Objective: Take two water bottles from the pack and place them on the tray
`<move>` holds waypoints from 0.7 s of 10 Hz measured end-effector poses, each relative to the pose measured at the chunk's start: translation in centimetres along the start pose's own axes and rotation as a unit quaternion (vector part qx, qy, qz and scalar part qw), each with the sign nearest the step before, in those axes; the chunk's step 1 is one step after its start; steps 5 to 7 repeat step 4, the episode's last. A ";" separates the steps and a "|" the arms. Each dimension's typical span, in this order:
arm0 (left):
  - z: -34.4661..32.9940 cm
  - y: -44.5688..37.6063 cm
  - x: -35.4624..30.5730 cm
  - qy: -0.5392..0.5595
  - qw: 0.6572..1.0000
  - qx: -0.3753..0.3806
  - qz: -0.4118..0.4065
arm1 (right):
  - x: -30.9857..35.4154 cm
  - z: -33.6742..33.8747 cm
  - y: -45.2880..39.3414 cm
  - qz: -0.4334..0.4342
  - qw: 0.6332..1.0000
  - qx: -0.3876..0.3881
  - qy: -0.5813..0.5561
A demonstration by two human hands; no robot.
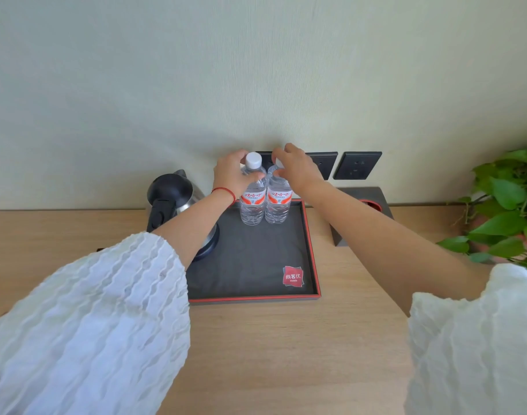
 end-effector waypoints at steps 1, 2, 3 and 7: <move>0.1 0.1 0.4 0.011 1.000 0.000 -0.006 | 0.0 -0.1 -0.1 0.012 1.000 0.004 0.006; -0.1 0.1 0.5 0.002 1.000 0.005 -0.006 | 0.0 -0.1 0.0 0.007 1.000 0.009 0.005; -0.3 0.1 1.1 0.031 0.999 -0.003 0.027 | 0.2 0.0 0.0 0.003 1.000 0.005 0.008; -0.8 0.8 2.2 0.121 0.990 -0.011 0.068 | 0.0 0.1 0.7 -0.005 1.000 0.004 -0.029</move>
Point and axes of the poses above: each hand's wrist, its own y-axis away from the middle knuckle, its own z-axis out of the back of the hand, x = y × z, the point moved 4 cm from there along -y, towards the middle knuckle, and after that the axes turned 13 degrees about x, right-handed, at the moved point
